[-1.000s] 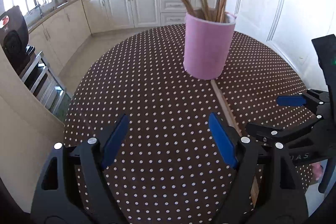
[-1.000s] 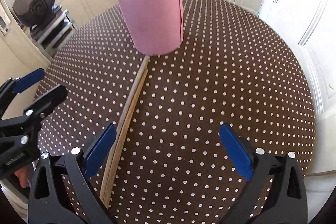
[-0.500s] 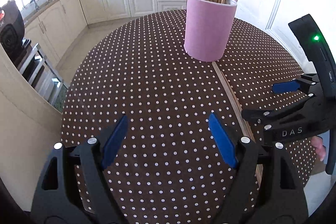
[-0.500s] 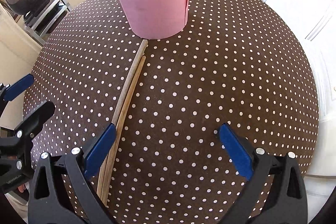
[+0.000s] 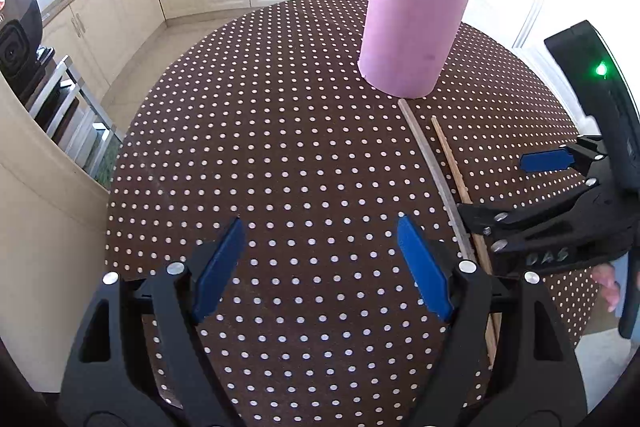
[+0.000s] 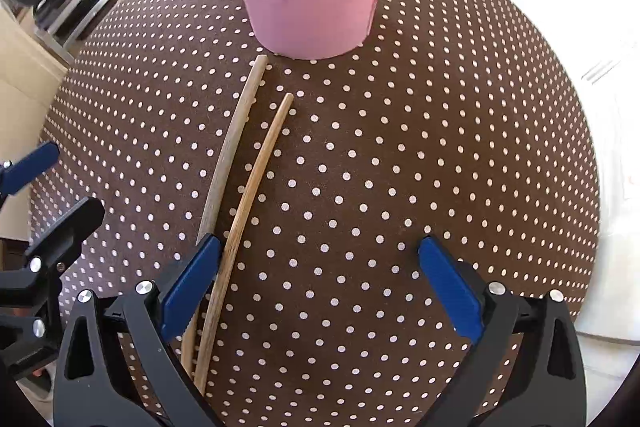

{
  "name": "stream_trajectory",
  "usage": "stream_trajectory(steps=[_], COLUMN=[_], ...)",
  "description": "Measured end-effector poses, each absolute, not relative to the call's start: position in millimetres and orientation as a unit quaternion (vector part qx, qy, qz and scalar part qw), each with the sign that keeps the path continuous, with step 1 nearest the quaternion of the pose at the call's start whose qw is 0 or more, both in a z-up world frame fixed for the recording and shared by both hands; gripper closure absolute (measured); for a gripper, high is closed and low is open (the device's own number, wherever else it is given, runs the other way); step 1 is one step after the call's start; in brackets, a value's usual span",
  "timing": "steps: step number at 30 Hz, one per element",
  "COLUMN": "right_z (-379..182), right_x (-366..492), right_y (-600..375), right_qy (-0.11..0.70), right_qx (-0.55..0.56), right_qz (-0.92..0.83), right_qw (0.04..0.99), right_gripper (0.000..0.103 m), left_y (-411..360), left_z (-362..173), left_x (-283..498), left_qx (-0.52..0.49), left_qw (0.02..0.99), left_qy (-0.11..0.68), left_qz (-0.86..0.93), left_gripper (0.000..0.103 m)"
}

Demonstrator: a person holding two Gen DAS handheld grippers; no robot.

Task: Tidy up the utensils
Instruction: 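Move both open grippers down to the two chopsticks lying beside the cup, then close the right gripper on one chopstick while the left gripper closes on the other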

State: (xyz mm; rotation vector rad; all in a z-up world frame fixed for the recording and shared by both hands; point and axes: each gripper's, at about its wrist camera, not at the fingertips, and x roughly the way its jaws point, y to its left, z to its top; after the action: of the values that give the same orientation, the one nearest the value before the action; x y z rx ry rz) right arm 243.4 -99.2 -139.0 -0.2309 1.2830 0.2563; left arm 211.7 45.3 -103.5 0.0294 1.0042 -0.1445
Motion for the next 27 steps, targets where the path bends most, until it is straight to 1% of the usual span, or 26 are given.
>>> stream_trajectory(steps=[3,5,6,8,9,11,12,14,18,19,22,27], right_z=[-139.8,-138.1,-137.4,-136.6,-137.2,-136.7,-136.1,-137.0,-139.1,-139.3,-138.6,-134.3], right_x=[245.0,243.7,241.7,238.3,235.8,232.0,229.6,223.9,221.5,221.5,222.8,216.8], right_y=[-93.5,-92.7,-91.4,-90.7,-91.6,-90.6,-89.0,-84.2,-76.9,-75.6,-83.3,-102.5], right_qy=[0.594,0.591,0.588,0.583,0.582,0.578,0.574,0.567,0.563,0.560,0.554,0.545], right_qx=[-0.111,-0.113,-0.116,-0.124,-0.125,-0.123,-0.125,-0.135,-0.133,-0.133,-0.138,-0.162], right_qz=[0.128,0.130,0.134,0.142,0.145,0.147,0.150,0.160,0.172,0.177,0.192,0.215], right_qw=[0.786,0.788,0.789,0.790,0.791,0.793,0.795,0.796,0.798,0.798,0.798,0.794], right_gripper=[0.012,0.021,0.024,0.033,0.035,0.052,0.055,0.065,0.078,0.087,0.088,0.098], left_y=[44.1,43.7,44.2,45.0,45.2,43.8,41.8,36.6,25.2,22.8,16.8,4.9], left_z=[-105.6,-107.3,-107.8,-108.5,-108.3,-108.0,-107.9,-107.8,-108.9,-109.1,-110.5,-118.0], left_x=[213.8,215.3,215.9,217.4,218.3,219.4,219.9,220.9,225.2,226.5,230.5,241.4], left_qx=[0.014,0.010,0.006,-0.004,-0.009,-0.013,-0.014,-0.011,-0.006,-0.008,-0.012,-0.023], left_qw=[0.872,0.869,0.867,0.863,0.862,0.861,0.861,0.860,0.855,0.853,0.848,0.835], left_qy=[0.485,0.491,0.493,0.499,0.501,0.501,0.502,0.502,0.511,0.513,0.520,0.540], left_qz=[-0.069,-0.068,-0.070,-0.074,-0.076,-0.080,-0.083,-0.091,-0.091,-0.092,-0.097,-0.103], left_gripper=[0.025,0.025,0.025,0.025,0.025,0.025,0.025,0.025,0.025,0.025,0.025,0.025])
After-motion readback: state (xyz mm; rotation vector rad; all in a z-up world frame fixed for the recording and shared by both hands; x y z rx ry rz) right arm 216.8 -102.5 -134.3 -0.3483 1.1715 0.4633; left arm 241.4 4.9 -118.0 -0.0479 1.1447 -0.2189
